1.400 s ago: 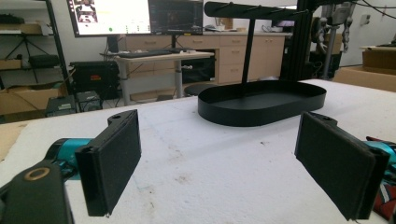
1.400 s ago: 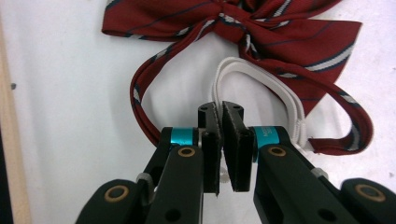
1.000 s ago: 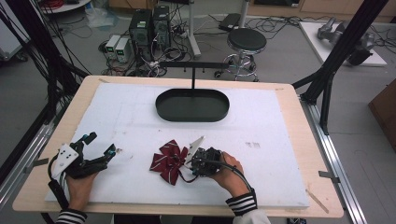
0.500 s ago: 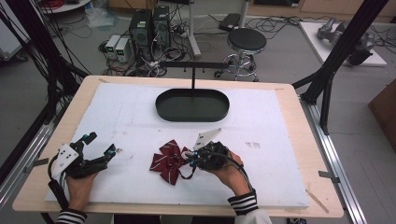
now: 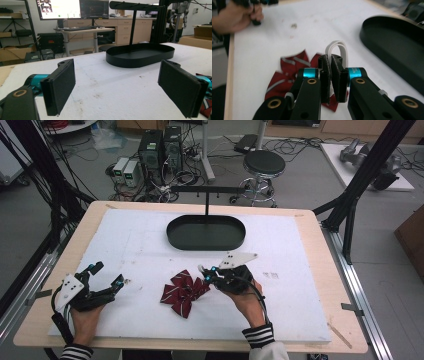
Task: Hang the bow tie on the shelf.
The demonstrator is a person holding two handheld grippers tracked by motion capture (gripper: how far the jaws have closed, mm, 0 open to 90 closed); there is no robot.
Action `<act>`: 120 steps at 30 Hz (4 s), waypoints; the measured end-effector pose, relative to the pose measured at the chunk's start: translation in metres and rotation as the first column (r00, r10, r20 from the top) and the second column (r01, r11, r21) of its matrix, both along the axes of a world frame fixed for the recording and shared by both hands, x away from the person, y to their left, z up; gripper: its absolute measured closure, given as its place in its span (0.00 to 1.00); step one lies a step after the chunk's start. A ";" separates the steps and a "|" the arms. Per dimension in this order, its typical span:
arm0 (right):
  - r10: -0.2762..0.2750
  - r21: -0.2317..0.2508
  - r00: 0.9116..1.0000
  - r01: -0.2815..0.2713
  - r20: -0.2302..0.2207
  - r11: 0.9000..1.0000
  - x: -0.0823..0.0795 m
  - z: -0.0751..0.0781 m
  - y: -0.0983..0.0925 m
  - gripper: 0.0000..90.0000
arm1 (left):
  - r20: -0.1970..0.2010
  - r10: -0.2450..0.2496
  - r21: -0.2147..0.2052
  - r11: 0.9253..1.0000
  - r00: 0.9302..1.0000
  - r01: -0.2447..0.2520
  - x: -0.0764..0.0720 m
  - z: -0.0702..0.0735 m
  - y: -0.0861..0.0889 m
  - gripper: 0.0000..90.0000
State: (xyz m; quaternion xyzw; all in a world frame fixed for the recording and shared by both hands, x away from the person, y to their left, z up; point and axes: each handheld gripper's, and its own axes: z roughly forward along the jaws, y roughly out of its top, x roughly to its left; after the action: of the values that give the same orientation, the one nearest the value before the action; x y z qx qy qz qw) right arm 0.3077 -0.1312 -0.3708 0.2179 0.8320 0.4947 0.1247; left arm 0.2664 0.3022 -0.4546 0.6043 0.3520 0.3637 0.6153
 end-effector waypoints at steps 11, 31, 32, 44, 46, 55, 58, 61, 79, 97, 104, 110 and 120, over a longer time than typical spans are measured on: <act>-0.122 0.140 0.992 0.116 0.036 0.983 0.008 0.009 -0.012 0.95 | 0.000 0.001 0.001 1.000 1.000 -0.001 0.000 0.000 0.000 0.17; -0.257 0.265 0.962 0.223 0.097 0.938 0.048 0.057 -0.024 0.95 | -0.001 0.000 -0.004 1.000 1.000 0.000 0.000 0.000 0.001 0.17; -0.260 0.270 0.961 0.225 0.099 0.936 0.050 0.059 -0.024 0.95 | -0.003 0.000 -0.003 1.000 1.000 0.000 0.000 0.000 0.001 0.17; -0.319 0.305 0.942 0.275 0.105 0.912 0.077 0.072 -0.031 0.95 | -0.003 0.002 -0.007 1.000 1.000 -0.002 0.001 0.000 0.000 0.17; -0.323 0.300 0.941 0.281 0.098 0.911 0.081 0.074 -0.030 0.95 | -0.005 0.002 -0.007 1.000 1.000 -0.002 0.001 0.000 0.001 0.17; -0.339 0.306 0.934 0.292 0.114 0.906 0.101 0.088 -0.022 0.95 | -0.003 0.002 -0.008 1.000 1.000 -0.002 0.001 0.000 0.001 0.17; -0.341 0.306 0.933 0.294 0.112 0.905 0.108 0.092 -0.018 0.95 | -0.002 0.004 -0.010 1.000 1.000 -0.004 0.000 0.000 0.001 0.17; -0.343 0.313 0.933 0.295 0.108 0.903 0.116 0.095 -0.016 0.95 | -0.004 0.002 -0.015 1.000 1.000 -0.002 0.001 0.000 0.000 0.17; -0.361 0.291 0.924 0.313 0.128 0.904 0.156 0.111 -0.010 0.95 | -0.010 0.001 -0.012 1.000 1.000 -0.001 0.001 0.000 0.001 0.17; -0.486 0.273 0.857 0.434 0.169 0.859 0.174 0.113 -0.007 0.95 | -0.012 -0.001 -0.015 1.000 1.000 0.000 0.001 0.000 0.001 0.17; -0.492 0.282 0.859 0.443 0.138 0.851 0.185 0.102 -0.002 0.95 | -0.011 -0.002 -0.014 1.000 1.000 0.002 0.001 0.000 0.002 0.17; -0.471 0.279 0.872 0.424 0.129 0.861 0.193 0.096 0.006 0.95 | -0.012 -0.003 -0.017 1.000 1.000 0.003 0.001 0.000 0.002 0.17; -0.431 0.224 0.897 0.404 0.092 0.887 0.207 0.082 0.020 0.95 | -0.018 -0.006 -0.018 1.000 1.000 0.006 0.002 0.000 0.002 0.17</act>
State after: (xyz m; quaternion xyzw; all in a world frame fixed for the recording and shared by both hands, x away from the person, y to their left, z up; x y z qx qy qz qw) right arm 0.5150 -0.1110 -0.2889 0.3684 0.7011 0.5507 0.2636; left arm 0.2683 0.3045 -0.4545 0.6029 0.3589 0.3533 0.6188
